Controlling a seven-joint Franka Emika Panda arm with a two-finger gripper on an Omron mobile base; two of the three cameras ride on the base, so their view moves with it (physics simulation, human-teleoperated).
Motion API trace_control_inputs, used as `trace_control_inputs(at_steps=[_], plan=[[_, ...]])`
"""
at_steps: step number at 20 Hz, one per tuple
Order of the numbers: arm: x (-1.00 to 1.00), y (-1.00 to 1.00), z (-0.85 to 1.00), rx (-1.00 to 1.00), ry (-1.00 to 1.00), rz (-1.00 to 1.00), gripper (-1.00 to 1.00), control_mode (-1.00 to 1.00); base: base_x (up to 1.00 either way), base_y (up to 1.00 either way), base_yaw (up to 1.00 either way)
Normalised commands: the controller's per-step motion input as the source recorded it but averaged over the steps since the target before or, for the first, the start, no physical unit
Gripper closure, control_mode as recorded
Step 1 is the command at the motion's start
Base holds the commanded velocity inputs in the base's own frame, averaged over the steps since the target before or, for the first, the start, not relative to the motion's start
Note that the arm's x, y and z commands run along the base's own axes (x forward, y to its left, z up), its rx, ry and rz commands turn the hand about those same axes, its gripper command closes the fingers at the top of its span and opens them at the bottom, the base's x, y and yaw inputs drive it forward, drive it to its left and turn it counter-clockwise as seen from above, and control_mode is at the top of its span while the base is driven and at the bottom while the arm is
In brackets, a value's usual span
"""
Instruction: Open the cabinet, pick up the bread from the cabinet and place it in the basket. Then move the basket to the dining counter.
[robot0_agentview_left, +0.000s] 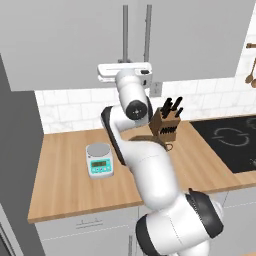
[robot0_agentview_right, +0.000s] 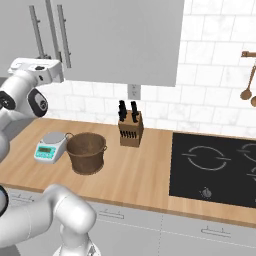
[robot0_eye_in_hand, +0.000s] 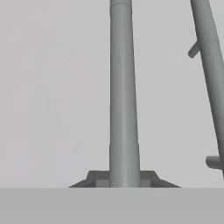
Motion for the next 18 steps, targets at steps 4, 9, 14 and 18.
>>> trace_control_inputs(at_steps=[4,9,14,18], plan=[[-0.47,0.42,0.01,-0.02,0.14,0.0,1.0,-1.0,0.0,0.0,0.0],[-0.6,0.52,0.0,-0.02,0.13,0.0,1.0,-1.0,0.0,0.0,0.0],[-0.73,0.58,0.0,-0.01,0.08,0.0,1.0,-1.0,0.0,0.0,0.0],[-0.68,0.63,0.0,-0.01,0.03,0.0,1.0,-1.0,0.0,0.0,0.0]])
